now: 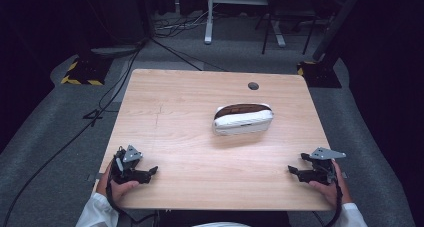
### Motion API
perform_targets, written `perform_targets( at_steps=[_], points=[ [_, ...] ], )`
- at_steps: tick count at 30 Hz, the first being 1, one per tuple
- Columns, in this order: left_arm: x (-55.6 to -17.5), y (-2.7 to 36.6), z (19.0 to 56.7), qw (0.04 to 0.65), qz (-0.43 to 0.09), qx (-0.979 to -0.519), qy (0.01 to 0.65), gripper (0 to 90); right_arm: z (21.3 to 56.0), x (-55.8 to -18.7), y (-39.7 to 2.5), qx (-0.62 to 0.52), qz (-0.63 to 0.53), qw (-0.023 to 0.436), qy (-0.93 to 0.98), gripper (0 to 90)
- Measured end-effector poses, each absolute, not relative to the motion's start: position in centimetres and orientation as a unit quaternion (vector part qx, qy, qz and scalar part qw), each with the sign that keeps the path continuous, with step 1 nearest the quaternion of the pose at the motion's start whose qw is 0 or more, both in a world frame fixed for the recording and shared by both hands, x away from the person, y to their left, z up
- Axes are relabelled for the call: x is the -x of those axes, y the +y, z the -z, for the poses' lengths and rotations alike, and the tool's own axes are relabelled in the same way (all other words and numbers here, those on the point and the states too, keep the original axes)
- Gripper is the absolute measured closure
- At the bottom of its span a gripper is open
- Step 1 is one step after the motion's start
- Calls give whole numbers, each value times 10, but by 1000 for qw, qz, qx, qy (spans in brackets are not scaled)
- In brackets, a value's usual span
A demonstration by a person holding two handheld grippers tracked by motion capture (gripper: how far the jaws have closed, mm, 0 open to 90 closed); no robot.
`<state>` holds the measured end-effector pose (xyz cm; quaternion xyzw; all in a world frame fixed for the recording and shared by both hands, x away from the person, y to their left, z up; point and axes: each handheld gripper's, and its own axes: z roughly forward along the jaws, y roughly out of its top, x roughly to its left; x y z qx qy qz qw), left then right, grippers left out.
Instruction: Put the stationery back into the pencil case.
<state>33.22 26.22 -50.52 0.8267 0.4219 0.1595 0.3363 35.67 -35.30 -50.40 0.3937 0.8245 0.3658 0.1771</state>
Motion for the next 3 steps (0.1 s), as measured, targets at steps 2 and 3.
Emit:
perform_targets(
  at_steps=[2, 3],
  points=[
    [-332, 262, 505, 336, -160, -827, 422, 147, 504, -357, -353, -394, -366, 177, 824, 216],
    [-332, 262, 505, 336, -160, -827, 422, 147, 504, -357, -353, -394, -366, 177, 825, 216]
  ],
)
